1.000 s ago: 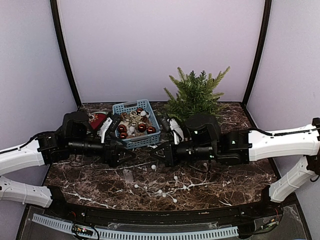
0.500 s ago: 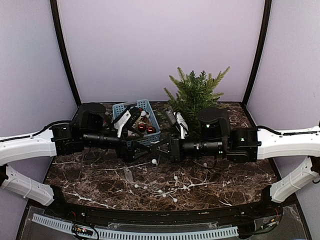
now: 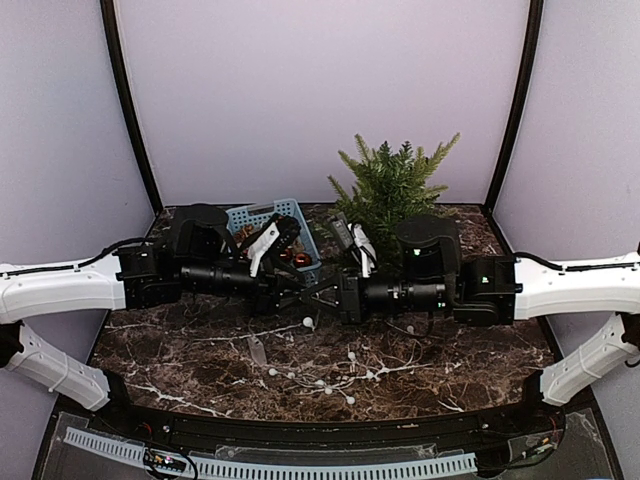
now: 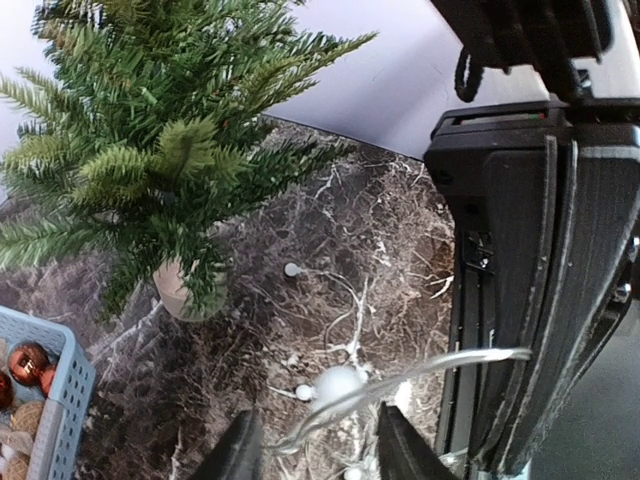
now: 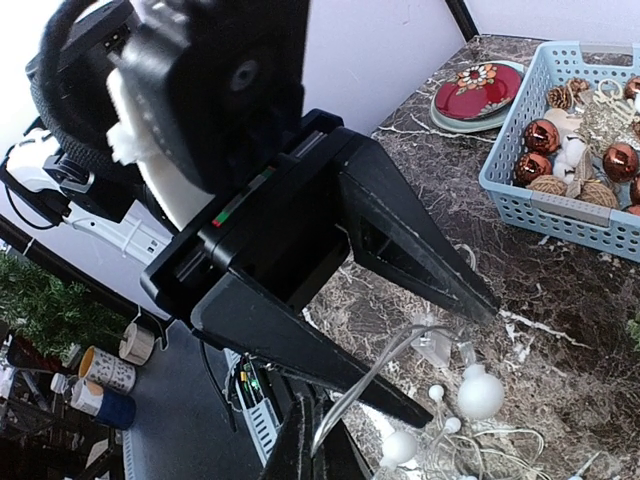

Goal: Decorate the small christmas tree
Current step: Pass from the right arm to the left

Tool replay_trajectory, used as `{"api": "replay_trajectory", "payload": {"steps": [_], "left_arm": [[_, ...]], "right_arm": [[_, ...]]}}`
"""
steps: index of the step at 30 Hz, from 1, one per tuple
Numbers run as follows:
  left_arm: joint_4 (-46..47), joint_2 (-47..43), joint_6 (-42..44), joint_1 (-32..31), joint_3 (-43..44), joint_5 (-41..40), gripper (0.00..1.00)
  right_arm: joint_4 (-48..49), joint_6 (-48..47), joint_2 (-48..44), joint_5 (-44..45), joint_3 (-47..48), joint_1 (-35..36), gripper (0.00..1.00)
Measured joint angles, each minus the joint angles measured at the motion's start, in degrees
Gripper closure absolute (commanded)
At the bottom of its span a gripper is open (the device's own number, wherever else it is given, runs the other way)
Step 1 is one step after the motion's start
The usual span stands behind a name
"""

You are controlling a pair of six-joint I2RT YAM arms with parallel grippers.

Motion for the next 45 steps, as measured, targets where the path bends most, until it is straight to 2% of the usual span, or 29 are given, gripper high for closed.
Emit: {"api": "replay_trajectory", "payload": {"steps": [8,12,13,17,19,23,25,29,32,40,41,43,44,45], "left_arm": [[0.96,0.11,0.42,-0.57,0.15,-0.74,0.98],[0.79,0.09,0.44,-0.72,0.22,-1.88,1.0],[0.76,0.0,0.39,-0.74,0.22,-2.36,1.0],[0.57,-2.03,-0.72,-0.83,-0.5,-6.56,1.0],[0.63,-4.52,-1.88,-0.83,-1.86,-9.29,1.0],[0.13,-9.03,-4.63,-0.83,-3.43,-14.03,1.0],[0.02,-10.47,-6.23,-0.83,-3.43,-16.7,1.0],[-0.09,-12.37,-8.81,-0.83,-3.43,-21.16,1.0],[-0.63,-12.87,-10.14,-0.83,-3.19,-23.21,1.0],[-3.82,-12.66,-11.76,-0.83,-1.73,-25.29,1.0],[-4.15,-12.66,-11.91,-0.83,-1.62,-25.42,1.0],[-4.5,-12.66,-12.15,-0.83,-1.49,-25.59,1.0],[-4.63,-12.66,-12.31,-0.83,-1.49,-25.68,1.0],[-4.74,-12.66,-12.37,-0.83,-1.49,-25.79,1.0]], "right_arm": [[0.02,0.63,-0.74,0.15,-0.37,-0.22,1.0],[0.02,1.05,-1.18,0.55,-0.94,-0.31,1.0],[0.0,1.16,-1.36,0.74,-1.2,-0.31,0.97],[0.09,1.6,-1.68,2.67,-2.54,-0.37,0.56],[0.85,1.7,-1.88,3.19,-4.09,-0.42,0.43],[3.41,1.55,-1.9,3.89,-8.2,0.13,0.28],[4.83,1.14,-1.73,6.16,-10.05,1.33,0.25],[9.05,0.39,1.05,9.88,-11.87,4.9,0.24],[12.26,-0.63,6.38,11.87,-11.8,6.82,0.25],[15.56,-3.37,20.22,13.6,-9.03,7.76,0.27],[16.26,-3.63,21.22,14.08,-8.7,7.76,0.29],[17.75,-4.04,22.8,15.06,-8.17,7.74,0.42],[18.29,-4.44,23.37,15.5,-7.91,7.76,0.5],[18.86,-4.24,24.11,16.0,-7.48,7.74,0.63]]}}
